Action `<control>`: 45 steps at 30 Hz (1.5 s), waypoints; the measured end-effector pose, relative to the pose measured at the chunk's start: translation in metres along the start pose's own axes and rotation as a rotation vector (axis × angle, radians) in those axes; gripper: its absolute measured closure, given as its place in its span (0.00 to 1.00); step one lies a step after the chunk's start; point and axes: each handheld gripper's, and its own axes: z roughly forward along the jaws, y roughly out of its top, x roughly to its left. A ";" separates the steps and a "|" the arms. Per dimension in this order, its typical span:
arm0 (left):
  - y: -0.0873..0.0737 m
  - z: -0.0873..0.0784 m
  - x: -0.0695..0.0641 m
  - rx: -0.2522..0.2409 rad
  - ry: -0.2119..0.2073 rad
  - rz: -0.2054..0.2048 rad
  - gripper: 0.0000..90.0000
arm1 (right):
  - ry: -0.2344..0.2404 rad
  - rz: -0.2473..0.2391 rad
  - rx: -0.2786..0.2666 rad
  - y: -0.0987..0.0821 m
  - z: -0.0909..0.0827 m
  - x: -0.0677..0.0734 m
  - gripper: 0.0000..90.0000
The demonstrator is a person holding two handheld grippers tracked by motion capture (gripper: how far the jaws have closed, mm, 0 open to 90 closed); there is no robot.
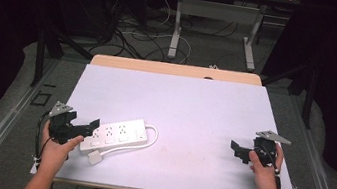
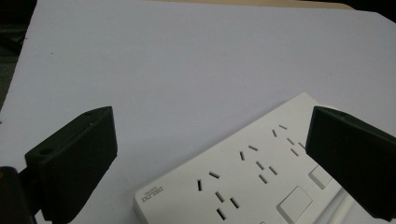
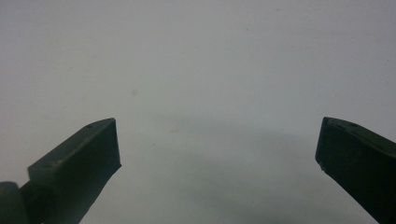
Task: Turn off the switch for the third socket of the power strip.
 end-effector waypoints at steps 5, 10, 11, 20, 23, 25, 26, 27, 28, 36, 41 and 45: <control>0.002 -0.004 -0.001 0.000 -0.001 0.000 0.10 | 0.007 -0.009 0.001 0.000 0.000 0.000 0.00; 0.003 -0.007 -0.004 0.023 -0.007 0.026 0.21 | 0.015 -0.011 0.003 0.000 0.000 0.002 0.00; 0.004 -0.008 -0.005 0.029 -0.014 0.027 0.21 | 0.015 -0.011 0.003 0.000 0.000 0.002 0.00; 0.004 -0.006 -0.013 0.110 -0.002 0.070 0.35 | 0.022 -0.016 0.009 -0.001 0.002 0.002 0.02; 0.003 -0.004 -0.016 0.120 -0.007 0.058 0.38 | 0.026 -0.010 0.012 -0.001 0.002 0.003 0.03; 0.003 -0.005 -0.016 0.134 -0.008 0.063 0.39 | 0.024 -0.008 0.015 -0.001 0.002 0.003 0.03; 0.003 -0.005 -0.018 0.127 -0.001 0.057 0.40 | 0.025 -0.020 0.013 -0.001 0.002 0.002 0.03; 0.003 -0.005 -0.018 0.127 -0.001 0.057 0.41 | 0.026 -0.015 0.014 -0.001 0.002 0.002 0.04; 0.003 -0.006 -0.018 0.135 -0.003 0.048 0.42 | 0.027 -0.013 0.014 -0.001 0.002 0.003 0.04; 0.004 -0.008 -0.021 0.158 -0.018 0.007 0.47 | 0.028 -0.013 0.014 -0.002 0.002 0.002 0.05; 0.005 -0.009 -0.021 0.170 -0.001 0.000 0.50 | 0.026 -0.005 0.015 -0.002 0.003 0.002 0.06; 0.005 -0.008 -0.021 0.196 0.004 -0.020 0.53 | 0.026 -0.003 0.014 -0.002 0.003 0.002 0.06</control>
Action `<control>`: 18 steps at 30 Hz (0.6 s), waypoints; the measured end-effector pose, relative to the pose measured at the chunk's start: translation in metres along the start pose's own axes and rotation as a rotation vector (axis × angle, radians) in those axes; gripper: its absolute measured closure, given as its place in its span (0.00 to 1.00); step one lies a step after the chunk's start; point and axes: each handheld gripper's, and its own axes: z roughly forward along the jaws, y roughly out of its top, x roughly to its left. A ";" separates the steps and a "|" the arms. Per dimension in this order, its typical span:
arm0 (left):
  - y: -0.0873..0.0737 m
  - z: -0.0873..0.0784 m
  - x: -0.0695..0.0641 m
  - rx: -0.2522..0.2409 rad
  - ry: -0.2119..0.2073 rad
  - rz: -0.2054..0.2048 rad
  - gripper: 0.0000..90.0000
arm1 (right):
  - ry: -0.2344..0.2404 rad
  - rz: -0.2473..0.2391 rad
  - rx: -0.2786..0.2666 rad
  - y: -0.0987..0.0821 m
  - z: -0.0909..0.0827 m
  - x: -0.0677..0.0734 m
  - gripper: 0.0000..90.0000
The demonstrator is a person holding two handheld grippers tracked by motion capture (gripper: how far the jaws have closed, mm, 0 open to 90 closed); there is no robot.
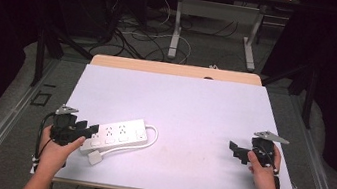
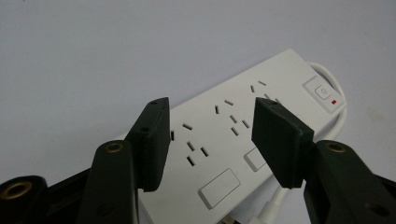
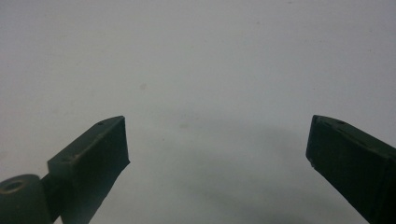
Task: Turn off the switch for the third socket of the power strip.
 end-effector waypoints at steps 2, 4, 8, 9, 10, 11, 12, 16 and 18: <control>0.000 0.000 0.001 0.011 -0.001 -0.010 0.54 | 0.001 0.000 0.000 0.000 0.000 0.000 0.06; 0.000 0.000 0.001 0.030 -0.009 -0.036 0.56 | 0.001 0.000 0.000 0.000 0.000 0.000 0.06; 0.001 -0.002 0.004 0.054 -0.017 -0.067 0.60 | 0.001 -0.002 0.001 0.000 0.001 0.000 0.06; 0.001 -0.001 0.004 0.053 -0.020 -0.076 0.61 | 0.001 -0.001 0.001 0.000 0.001 0.000 0.06; 0.001 -0.002 0.004 0.061 -0.022 -0.081 0.61 | 0.001 -0.001 0.001 0.000 0.001 0.000 0.06; 0.001 -0.001 0.004 0.068 -0.021 -0.090 0.62 | 0.000 -0.006 0.001 -0.001 0.001 -0.001 0.06; 0.001 -0.001 0.004 0.068 -0.021 -0.090 0.63 | 0.000 -0.006 0.001 -0.001 0.001 -0.001 0.06; 0.001 -0.001 0.005 0.084 -0.020 -0.111 0.65 | 0.001 -0.005 0.001 -0.001 0.001 -0.001 0.07; 0.001 -0.001 0.006 0.104 -0.029 -0.121 0.67 | 0.000 0.003 0.004 -0.001 0.001 -0.001 0.07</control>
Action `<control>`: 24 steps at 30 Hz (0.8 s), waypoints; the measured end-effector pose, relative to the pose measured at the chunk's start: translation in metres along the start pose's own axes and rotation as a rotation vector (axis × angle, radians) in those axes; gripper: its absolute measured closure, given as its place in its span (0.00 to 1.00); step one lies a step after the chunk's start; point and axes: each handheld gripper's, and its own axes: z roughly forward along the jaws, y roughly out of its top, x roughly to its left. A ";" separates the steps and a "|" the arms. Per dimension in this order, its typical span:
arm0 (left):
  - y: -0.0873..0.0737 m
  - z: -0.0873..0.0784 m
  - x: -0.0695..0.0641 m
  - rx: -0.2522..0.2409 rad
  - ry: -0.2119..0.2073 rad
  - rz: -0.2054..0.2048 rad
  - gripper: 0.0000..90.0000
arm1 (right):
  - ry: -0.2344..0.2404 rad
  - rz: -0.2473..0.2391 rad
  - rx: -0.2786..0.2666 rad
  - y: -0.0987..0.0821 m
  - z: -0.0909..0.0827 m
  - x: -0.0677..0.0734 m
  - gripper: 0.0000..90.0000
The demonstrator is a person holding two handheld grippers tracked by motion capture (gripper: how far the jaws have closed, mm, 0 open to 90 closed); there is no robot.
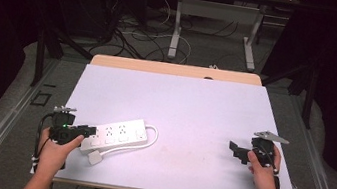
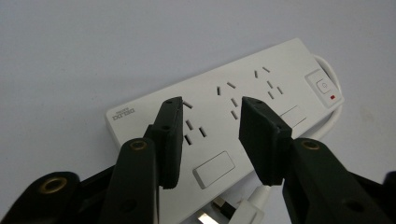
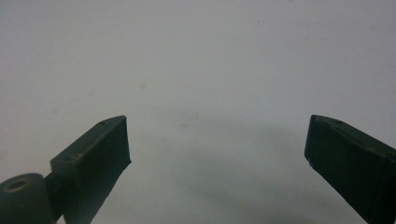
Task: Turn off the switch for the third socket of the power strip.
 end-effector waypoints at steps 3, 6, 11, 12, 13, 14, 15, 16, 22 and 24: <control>0.000 0.000 0.001 0.005 0.005 -0.005 0.69 | 0.001 0.009 0.002 0.000 0.000 0.001 0.07; 0.000 0.001 0.002 0.018 0.009 -0.012 0.71 | 0.005 0.014 0.002 0.000 0.000 0.000 0.07; -0.001 0.003 0.002 0.020 0.016 -0.018 0.75 | 0.003 0.010 0.003 0.000 0.000 0.000 0.07; -0.001 0.004 0.002 0.023 0.018 -0.018 0.75 | 0.004 0.010 0.003 0.000 0.000 0.000 0.07; 0.000 0.003 0.003 0.042 0.015 -0.014 0.76 | 0.005 0.010 0.004 0.000 0.000 0.000 0.08; 0.000 0.003 0.003 0.045 0.016 -0.016 0.77 | 0.006 0.009 0.004 0.000 0.001 0.000 0.08; -0.001 0.005 0.003 0.037 0.022 -0.019 0.78 | 0.006 0.009 0.003 0.000 0.001 0.000 0.08; -0.001 0.005 0.003 0.041 0.022 -0.022 0.79 | 0.008 0.003 0.003 0.000 0.001 -0.001 0.08; -0.001 0.009 0.005 0.107 0.005 -0.046 0.83 | 0.007 0.018 0.007 0.000 0.001 0.000 0.08; -0.002 0.010 0.004 0.100 0.006 -0.064 0.84 | 0.007 0.017 0.006 0.000 0.001 0.000 0.08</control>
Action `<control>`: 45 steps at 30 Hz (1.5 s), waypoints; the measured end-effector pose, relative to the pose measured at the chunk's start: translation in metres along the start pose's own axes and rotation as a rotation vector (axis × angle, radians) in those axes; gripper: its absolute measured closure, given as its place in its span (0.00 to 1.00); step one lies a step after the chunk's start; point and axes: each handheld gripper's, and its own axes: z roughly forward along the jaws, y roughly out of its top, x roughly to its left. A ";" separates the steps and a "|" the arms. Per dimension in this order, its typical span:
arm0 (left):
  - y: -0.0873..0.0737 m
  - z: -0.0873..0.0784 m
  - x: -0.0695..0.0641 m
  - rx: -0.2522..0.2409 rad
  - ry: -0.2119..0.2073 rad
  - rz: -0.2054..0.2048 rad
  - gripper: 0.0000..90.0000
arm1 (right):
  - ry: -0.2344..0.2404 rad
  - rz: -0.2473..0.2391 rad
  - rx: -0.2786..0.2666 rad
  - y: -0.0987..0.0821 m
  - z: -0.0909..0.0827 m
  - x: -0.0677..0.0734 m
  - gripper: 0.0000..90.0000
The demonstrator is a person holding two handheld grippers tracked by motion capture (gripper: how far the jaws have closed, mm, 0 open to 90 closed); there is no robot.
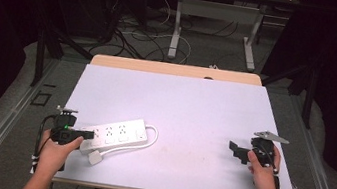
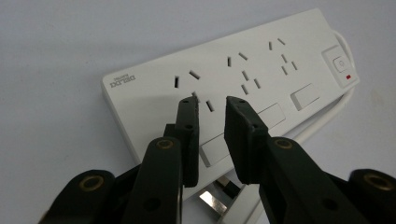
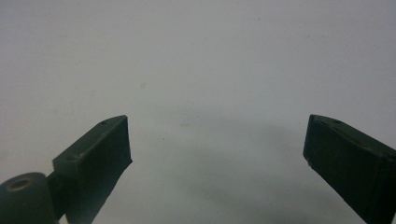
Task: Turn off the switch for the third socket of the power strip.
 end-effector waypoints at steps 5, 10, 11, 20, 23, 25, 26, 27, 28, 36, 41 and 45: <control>0.000 0.002 0.001 0.029 -0.004 0.005 0.88 | 0.000 -0.003 -0.001 0.000 0.000 -0.001 0.08; 0.000 0.001 0.003 0.055 -0.022 0.000 0.92 | 0.001 -0.002 0.000 0.000 0.000 -0.001 0.08; 0.000 0.002 0.003 0.050 -0.021 -0.003 0.92 | 0.001 -0.002 0.001 0.000 0.000 -0.001 0.08; -0.001 0.005 0.003 0.082 -0.005 -0.006 0.94 | 0.003 -0.003 0.001 0.000 0.000 -0.001 0.08; -0.001 0.005 0.003 0.093 -0.011 -0.007 0.95 | 0.002 0.000 0.002 0.000 0.000 -0.001 0.08; -0.001 0.006 0.003 0.093 -0.004 -0.010 0.96 | 0.001 0.001 0.002 0.000 0.001 -0.001 0.08; -0.001 0.007 0.002 0.094 -0.003 -0.016 0.96 | 0.002 -0.001 0.001 0.000 0.001 -0.001 0.08; -0.001 0.007 0.003 0.095 -0.001 -0.011 0.97 | 0.003 0.000 0.002 0.000 0.001 -0.001 0.08; -0.001 0.007 0.003 0.117 -0.004 -0.008 0.97 | 0.003 -0.003 0.000 0.000 0.001 -0.001 0.08; -0.001 0.007 0.004 0.110 -0.006 -0.016 0.98 | 0.005 -0.004 0.005 0.000 0.001 -0.001 0.08; -0.001 0.007 0.003 0.110 -0.005 -0.016 0.98 | 0.006 0.004 0.006 0.000 0.001 -0.001 0.08; -0.001 0.008 0.003 0.109 -0.003 -0.010 0.98 | 0.006 0.003 0.007 0.000 0.001 -0.001 0.08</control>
